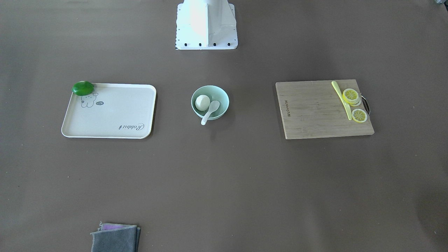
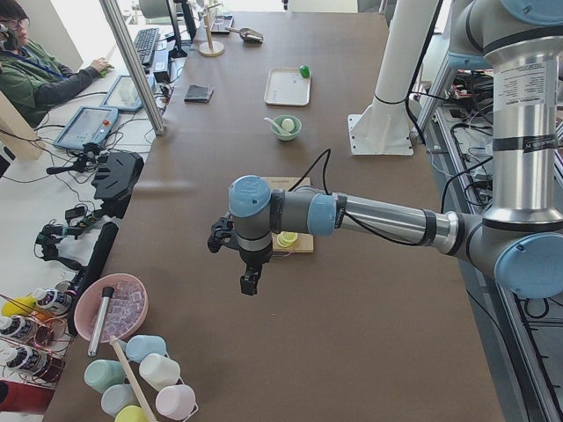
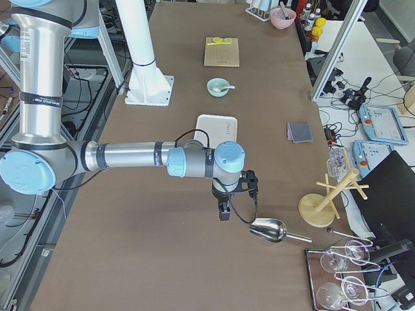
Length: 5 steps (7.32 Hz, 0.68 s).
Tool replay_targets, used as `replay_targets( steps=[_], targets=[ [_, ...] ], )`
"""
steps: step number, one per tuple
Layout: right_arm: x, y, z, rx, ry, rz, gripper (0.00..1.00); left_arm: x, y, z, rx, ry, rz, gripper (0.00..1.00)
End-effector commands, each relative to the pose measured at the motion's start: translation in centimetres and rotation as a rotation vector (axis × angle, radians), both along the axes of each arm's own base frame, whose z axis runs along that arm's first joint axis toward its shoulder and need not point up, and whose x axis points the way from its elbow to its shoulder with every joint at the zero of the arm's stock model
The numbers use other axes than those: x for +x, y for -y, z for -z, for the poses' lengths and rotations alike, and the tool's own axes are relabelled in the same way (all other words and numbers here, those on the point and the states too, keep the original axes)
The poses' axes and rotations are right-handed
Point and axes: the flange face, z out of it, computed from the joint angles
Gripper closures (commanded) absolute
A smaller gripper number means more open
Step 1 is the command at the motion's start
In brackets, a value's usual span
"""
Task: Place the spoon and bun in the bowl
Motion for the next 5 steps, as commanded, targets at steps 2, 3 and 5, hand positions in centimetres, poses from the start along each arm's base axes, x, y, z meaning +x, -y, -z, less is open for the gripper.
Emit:
replay_targets(
  steps=[2, 3, 5],
  targets=[
    [-0.42, -0.05, -0.33, -0.007, -0.001, 0.010, 0.00, -0.01, -0.01, -0.07, -0.001, 0.001, 0.000, 0.02],
    [-0.49, -0.02, -0.25, -0.004, -0.001, 0.011, 0.00, -0.01, -0.01, -0.14, -0.003, 0.002, 0.000, 0.02],
    [-1.04, 0.03, -0.25, -0.005, -0.001, 0.022, 0.00, 0.00, -0.01, -0.21, -0.004, 0.000, 0.000, 0.02]
  ],
)
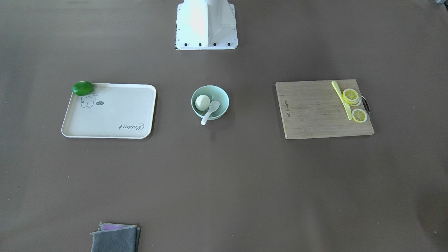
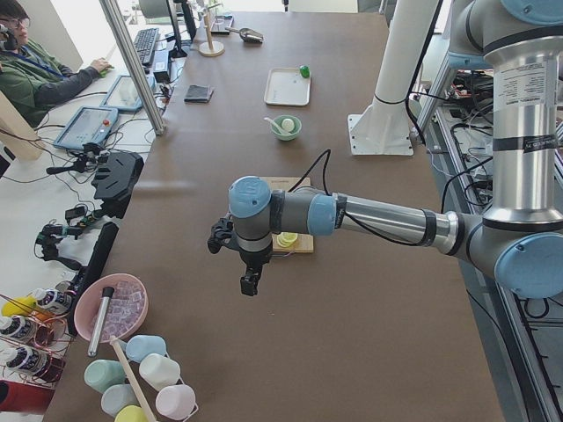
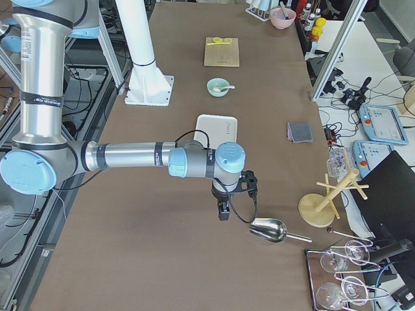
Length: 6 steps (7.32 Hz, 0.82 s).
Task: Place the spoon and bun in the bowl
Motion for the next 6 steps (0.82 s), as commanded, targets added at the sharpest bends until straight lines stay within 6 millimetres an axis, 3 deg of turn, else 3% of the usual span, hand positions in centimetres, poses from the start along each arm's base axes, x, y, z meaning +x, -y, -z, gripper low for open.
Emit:
replay_targets(
  steps=[1, 6],
  targets=[
    [-0.4, 0.0, 0.0, 0.000, 0.000, 0.008, 0.00, 0.0, 0.0, 0.0, 0.000, -0.002, 0.000, 0.02],
    [-1.5, 0.1, 0.1, 0.003, 0.003, 0.034, 0.00, 0.0, -0.6, -0.3, -0.008, -0.006, 0.000, 0.02]
  ],
)
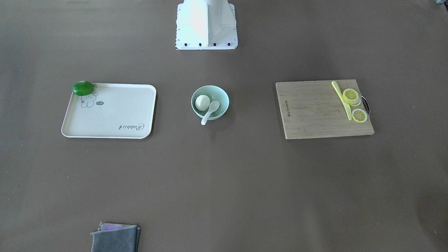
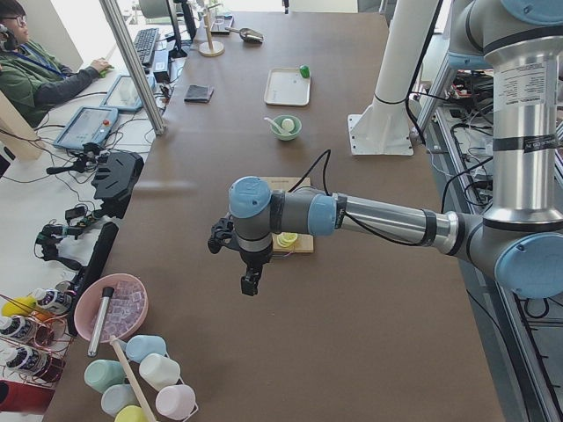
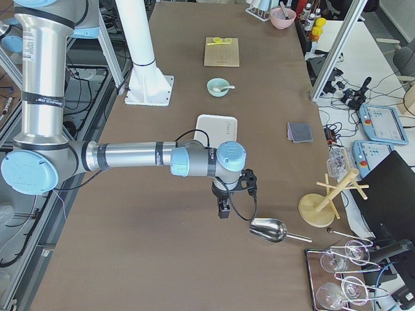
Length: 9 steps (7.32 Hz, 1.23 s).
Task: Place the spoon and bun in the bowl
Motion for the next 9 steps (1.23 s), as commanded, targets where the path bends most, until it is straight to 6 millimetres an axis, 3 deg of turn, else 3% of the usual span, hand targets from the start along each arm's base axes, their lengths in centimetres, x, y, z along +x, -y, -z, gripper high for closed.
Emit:
replay_targets(
  steps=[1, 9],
  targets=[
    [-0.34, 0.02, 0.01, -0.001, 0.001, 0.007, 0.00, -0.02, -0.97, -0.53, -0.010, -0.002, 0.000, 0.02],
    [-1.03, 0.07, 0.10, 0.002, 0.001, 0.022, 0.00, 0.04, -1.11, -0.97, -0.019, -0.002, -0.002, 0.02]
  ],
)
